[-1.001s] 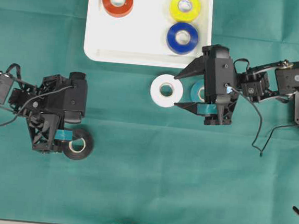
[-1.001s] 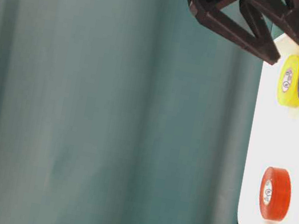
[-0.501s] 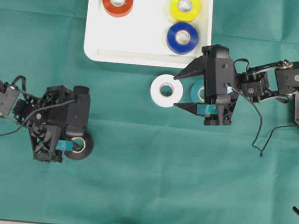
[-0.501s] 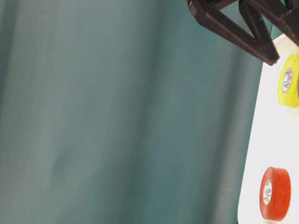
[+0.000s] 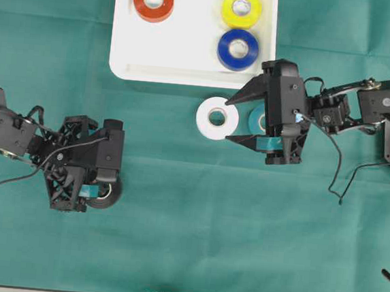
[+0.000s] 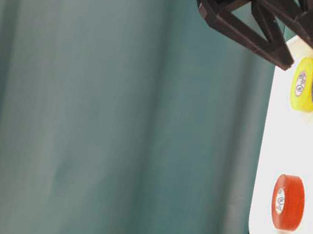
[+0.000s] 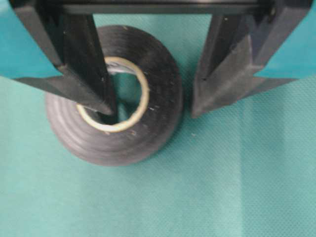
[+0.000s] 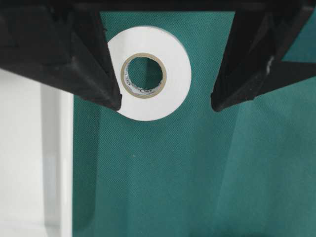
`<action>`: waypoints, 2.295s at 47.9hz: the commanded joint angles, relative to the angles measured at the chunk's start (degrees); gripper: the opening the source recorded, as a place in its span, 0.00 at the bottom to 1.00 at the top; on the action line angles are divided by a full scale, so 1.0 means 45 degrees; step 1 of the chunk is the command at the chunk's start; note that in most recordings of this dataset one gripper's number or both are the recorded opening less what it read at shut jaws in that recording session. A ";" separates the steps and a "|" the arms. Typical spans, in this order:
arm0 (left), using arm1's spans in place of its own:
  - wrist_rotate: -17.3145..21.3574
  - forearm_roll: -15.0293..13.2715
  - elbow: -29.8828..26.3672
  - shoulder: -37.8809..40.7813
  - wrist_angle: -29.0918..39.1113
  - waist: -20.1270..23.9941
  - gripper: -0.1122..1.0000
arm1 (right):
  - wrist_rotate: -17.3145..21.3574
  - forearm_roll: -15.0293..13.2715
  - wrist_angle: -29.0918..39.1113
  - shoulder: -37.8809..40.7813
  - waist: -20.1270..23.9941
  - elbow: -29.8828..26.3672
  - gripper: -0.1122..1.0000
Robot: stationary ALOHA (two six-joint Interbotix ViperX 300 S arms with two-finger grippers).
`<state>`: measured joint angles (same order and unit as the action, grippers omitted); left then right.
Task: Put the tape alternately from left to right into the white case.
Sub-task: 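Lower the left gripper into the black roll's core and close, then lift the black roll and carry it into the white tray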
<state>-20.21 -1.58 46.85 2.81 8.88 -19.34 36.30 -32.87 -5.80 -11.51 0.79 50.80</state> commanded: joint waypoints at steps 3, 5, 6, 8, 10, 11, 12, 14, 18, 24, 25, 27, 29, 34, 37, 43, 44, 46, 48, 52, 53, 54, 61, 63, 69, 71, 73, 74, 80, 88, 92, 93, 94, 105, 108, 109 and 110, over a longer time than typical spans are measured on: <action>-0.0020 -0.0020 -0.0215 0.0078 -0.0020 -0.0059 0.98 | 0.0000 -0.0020 -0.0137 -0.0098 0.0039 -0.0098 0.81; -0.0020 -0.0020 -0.0215 0.0098 0.0000 -0.0059 0.98 | 0.0000 -0.0020 -0.0137 -0.0098 0.0039 -0.0098 0.81; -0.0020 -0.0020 -0.0215 0.0117 0.0000 -0.0059 0.98 | 0.0000 0.0000 -0.0117 -0.0078 0.0039 -0.0098 0.81; 0.0020 -0.0020 -0.0215 0.0098 0.0000 -0.0039 0.98 | 0.0000 0.0000 -0.0137 -0.0078 0.0039 -0.0078 0.81; 0.0020 -0.0020 -0.0215 0.0098 0.0000 -0.0020 0.98 | 0.0000 -0.0020 -0.0137 -0.0078 0.0039 -0.0098 0.81; 0.0020 0.0000 -0.0215 0.0098 0.0000 -0.0020 0.98 | 0.0000 -0.0020 -0.0137 -0.0098 0.0039 -0.0098 0.81; 0.0020 0.0000 -0.0215 0.0078 0.0000 -0.0020 0.98 | 0.0020 -0.0020 -0.0137 -0.0078 0.0059 -0.0098 0.81; 0.0020 0.0000 -0.0215 0.0078 0.0000 0.0000 0.98 | 0.0020 -0.0020 -0.0137 -0.0078 0.0059 -0.0098 0.81; 0.0039 0.0000 -0.0234 0.0078 0.0000 0.0000 0.98 | 0.0000 -0.0020 -0.0137 -0.0078 0.0039 -0.0078 0.81; 0.0059 0.0000 -0.0273 0.0039 0.0059 0.0000 0.94 | 0.0000 -0.0020 -0.0137 -0.0098 0.0039 -0.0098 0.81; 0.0059 0.0000 -0.0293 0.0020 0.0078 0.0000 0.92 | 0.0000 0.0000 -0.0137 -0.0098 0.0039 -0.0098 0.81; 0.0098 0.0000 -0.0293 -0.0039 0.0137 0.0039 0.85 | 0.0000 -0.0020 -0.0137 -0.0078 0.0039 -0.0078 0.81; 0.0117 0.0020 -0.0293 -0.0098 0.0215 0.0059 0.74 | 0.0000 -0.0020 -0.0137 -0.0078 0.0039 -0.0078 0.81; 0.0137 0.0020 -0.0273 -0.0254 0.0352 0.0156 0.46 | 0.0000 -0.0020 -0.0137 -0.0078 0.0059 -0.0098 0.81; 0.0137 0.0020 -0.0254 -0.0332 0.0352 0.0176 0.30 | 0.0000 -0.0020 -0.0137 -0.0078 0.0039 -0.0078 0.81; 0.0156 0.0039 -0.0254 -0.0391 0.0371 0.0215 0.10 | 0.0000 -0.0020 -0.0137 -0.0078 0.0039 -0.0098 0.81; 0.0156 0.0039 -0.0273 -0.0391 0.0352 0.0215 0.08 | 0.0000 -0.0020 -0.0137 -0.0078 0.0039 -0.0098 0.81; 0.0176 0.0039 -0.0273 -0.0391 0.0352 0.0215 0.06 | 0.0000 -0.0020 -0.0137 -0.0078 0.0039 -0.0098 0.81; 0.0176 0.0020 -0.0273 -0.0410 0.0371 0.0215 0.06 | 0.0000 -0.0020 -0.0137 -0.0078 0.0039 -0.0078 0.81; 0.0176 0.0039 -0.0273 -0.0410 0.0371 0.0234 0.06 | 0.0000 -0.0020 -0.0137 -0.0078 0.0039 -0.0098 0.81; 0.0176 0.0039 -0.0293 -0.0410 0.0371 0.0234 0.06 | 0.0000 -0.0020 -0.0137 -0.0078 0.0039 -0.0098 0.81; 0.0176 0.0039 -0.0293 -0.0410 0.0371 0.0234 0.06 | 0.0020 0.0000 -0.0137 -0.0078 0.0039 -0.0098 0.81; 0.0176 0.0039 -0.0371 -0.0664 0.0352 0.0234 0.06 | 0.0000 -0.0020 -0.0137 -0.0078 0.0039 -0.0117 0.81; 0.0176 0.0039 -0.0430 -0.0820 0.0371 0.0234 0.06 | 0.0000 -0.0020 -0.0137 -0.0078 0.0039 -0.0117 0.81; 0.0215 0.0059 -0.0742 -0.1465 0.0352 0.0273 0.06 | 0.0000 -0.0020 -0.0137 -0.0078 0.0039 -0.0137 0.81; 0.0254 0.0059 -0.0840 -0.1719 0.0371 0.0332 0.06 | 0.0000 -0.0020 -0.0137 -0.0078 0.0059 -0.0137 0.81; 0.0371 0.0059 -0.0898 -0.1973 0.0371 0.0391 0.06 | 0.0000 -0.0020 -0.0137 -0.0078 0.0039 -0.0137 0.81; 0.0449 0.0059 -0.0918 -0.2090 0.0371 0.0449 0.06 | 0.0000 -0.0020 -0.0137 -0.0078 0.0039 -0.0137 0.81; 0.0957 0.0059 -0.0977 -0.2773 0.0508 0.0859 0.06 | 0.0000 0.0000 -0.0137 -0.0078 0.0039 -0.0137 0.81; 0.1621 0.0059 -0.0918 -0.3262 0.0703 0.1484 0.06 | 0.0000 -0.0020 -0.0137 -0.0078 0.0039 -0.0137 0.81; 0.1895 0.0078 -0.0918 -0.3320 0.0781 0.1777 0.06 | 0.0000 0.0000 -0.0137 -0.0078 0.0039 -0.0137 0.81; 0.1953 0.0059 -0.0918 -0.3320 0.0801 0.1875 0.06 | 0.0000 0.0000 -0.0137 -0.0078 0.0039 -0.0137 0.81; 0.2012 0.0059 -0.0918 -0.3320 0.0820 0.1934 0.06 | 0.0000 -0.0020 -0.0137 -0.0078 0.0039 -0.0137 0.81; 0.3477 0.0059 -0.0937 -0.3223 0.0820 0.3125 0.06 | 0.0000 -0.0020 -0.0137 -0.0078 0.0039 -0.0156 0.81; 0.4004 0.0059 -0.0957 -0.3203 0.0781 0.3535 0.06 | 0.0000 -0.0020 -0.0137 -0.0078 0.0039 -0.0156 0.81; 0.4160 0.0059 -0.0957 -0.3203 0.0762 0.3652 0.06 | 0.0000 -0.0020 -0.0137 -0.0078 0.0039 -0.0156 0.81; 0.4336 0.0059 -0.0977 -0.3203 0.0742 0.3809 0.06 | 0.0000 -0.0020 -0.0137 -0.0078 0.0039 -0.0156 0.81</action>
<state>-2.37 -1.41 43.68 -10.72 12.74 -4.22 36.30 -32.87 -5.98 -11.43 0.88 50.89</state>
